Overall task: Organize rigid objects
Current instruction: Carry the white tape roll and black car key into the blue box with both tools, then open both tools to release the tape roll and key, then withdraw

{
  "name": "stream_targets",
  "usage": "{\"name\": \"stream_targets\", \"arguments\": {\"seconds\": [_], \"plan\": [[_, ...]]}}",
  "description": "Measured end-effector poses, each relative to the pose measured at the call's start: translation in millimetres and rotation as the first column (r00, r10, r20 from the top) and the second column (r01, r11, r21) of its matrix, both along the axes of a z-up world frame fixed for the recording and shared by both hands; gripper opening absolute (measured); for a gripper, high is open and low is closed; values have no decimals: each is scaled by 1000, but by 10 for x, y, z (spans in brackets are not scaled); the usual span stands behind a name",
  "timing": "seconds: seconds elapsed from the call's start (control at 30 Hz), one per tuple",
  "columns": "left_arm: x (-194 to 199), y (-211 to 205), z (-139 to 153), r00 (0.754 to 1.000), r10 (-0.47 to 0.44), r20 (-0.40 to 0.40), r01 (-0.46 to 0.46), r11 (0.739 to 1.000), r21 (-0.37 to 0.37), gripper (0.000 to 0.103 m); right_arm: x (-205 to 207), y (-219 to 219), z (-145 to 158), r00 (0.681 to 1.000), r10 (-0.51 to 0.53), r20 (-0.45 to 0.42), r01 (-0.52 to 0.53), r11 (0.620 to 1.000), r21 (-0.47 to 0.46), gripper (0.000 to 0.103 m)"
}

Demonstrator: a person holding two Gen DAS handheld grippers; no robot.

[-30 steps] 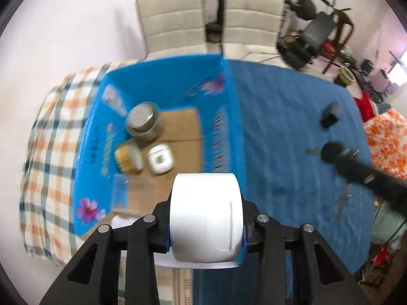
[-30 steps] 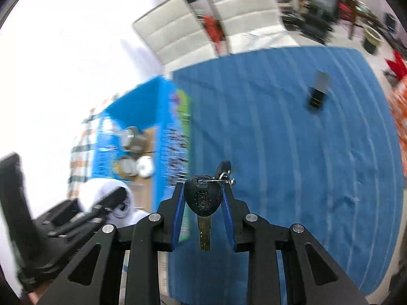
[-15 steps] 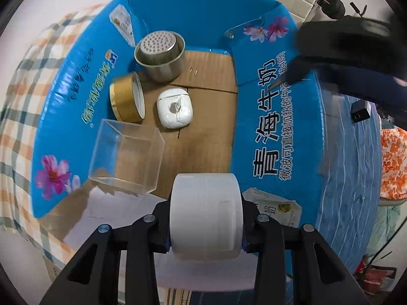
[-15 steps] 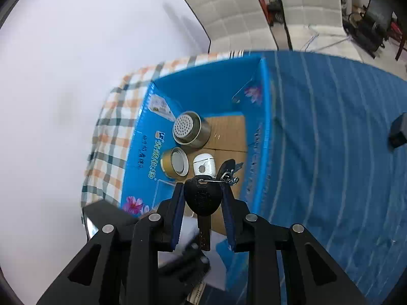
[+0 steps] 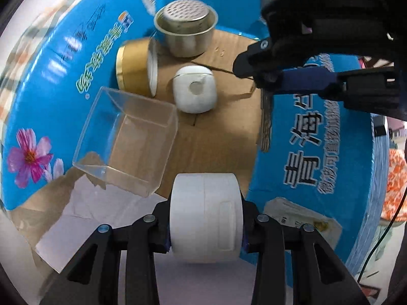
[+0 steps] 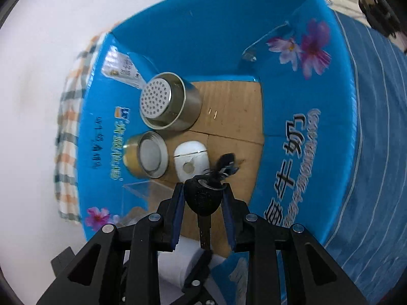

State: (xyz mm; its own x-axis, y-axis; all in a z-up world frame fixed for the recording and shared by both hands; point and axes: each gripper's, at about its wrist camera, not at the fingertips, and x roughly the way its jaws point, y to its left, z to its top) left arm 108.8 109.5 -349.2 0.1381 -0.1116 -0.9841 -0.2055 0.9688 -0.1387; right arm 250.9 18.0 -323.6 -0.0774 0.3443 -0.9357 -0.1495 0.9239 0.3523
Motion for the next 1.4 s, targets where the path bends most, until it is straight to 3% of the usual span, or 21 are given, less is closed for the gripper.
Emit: {"name": "stream_targets", "arguments": {"seconds": [0.3,0.53,0.87,1.07,1.13,1.27,1.33,1.4], "plan": [[46,148,-149,999,30,-21,-31,999,-9,35,90,235,-344,997,75,-27,-78,990,-121,30],[142,166,-197,999,15,-42,-15,1000,-2,35,150,307,-511,993,96,-68,-105,983,-153,30],[194,39,65,999,-13,-32,14,999,32,39,125,375,-521,990,107,-91,-120,980,-157,37],[198,20,377,1000,-17,15,16,999,51,72,126,425,-307,991,105,-86,-115,986,-119,55],[197,25,501,999,-22,31,20,998,62,88,126,422,-215,991,110,-77,-119,987,-112,58],[183,29,684,998,-30,56,25,996,88,95,136,414,-9,990,129,-55,-135,985,-111,77],[163,61,747,998,-27,62,20,995,101,103,147,379,91,990,134,-40,-138,984,-109,80],[136,119,816,997,-17,75,9,993,114,103,156,351,199,990,142,-19,-143,983,-119,80]]}}
